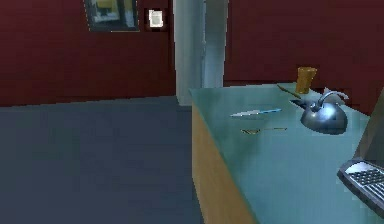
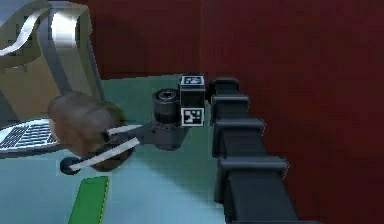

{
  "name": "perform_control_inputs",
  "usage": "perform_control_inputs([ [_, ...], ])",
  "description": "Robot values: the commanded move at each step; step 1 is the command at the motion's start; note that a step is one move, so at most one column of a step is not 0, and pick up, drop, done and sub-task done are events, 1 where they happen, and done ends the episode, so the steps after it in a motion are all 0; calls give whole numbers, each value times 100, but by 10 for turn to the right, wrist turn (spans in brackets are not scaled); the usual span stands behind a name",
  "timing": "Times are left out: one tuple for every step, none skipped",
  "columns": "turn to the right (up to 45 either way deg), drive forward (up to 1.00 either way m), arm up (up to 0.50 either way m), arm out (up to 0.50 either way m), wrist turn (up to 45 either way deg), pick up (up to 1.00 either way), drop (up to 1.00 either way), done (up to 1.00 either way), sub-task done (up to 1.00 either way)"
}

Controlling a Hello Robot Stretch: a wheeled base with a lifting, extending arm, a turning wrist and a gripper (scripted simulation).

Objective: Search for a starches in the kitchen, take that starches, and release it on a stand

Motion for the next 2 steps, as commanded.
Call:
perform_control_inputs([
  [0, 0, 0, 0, -450, 0, 0, 0, 0],
  [0, 0, 0, 0, -120, 0, 0, 0, 0],
])
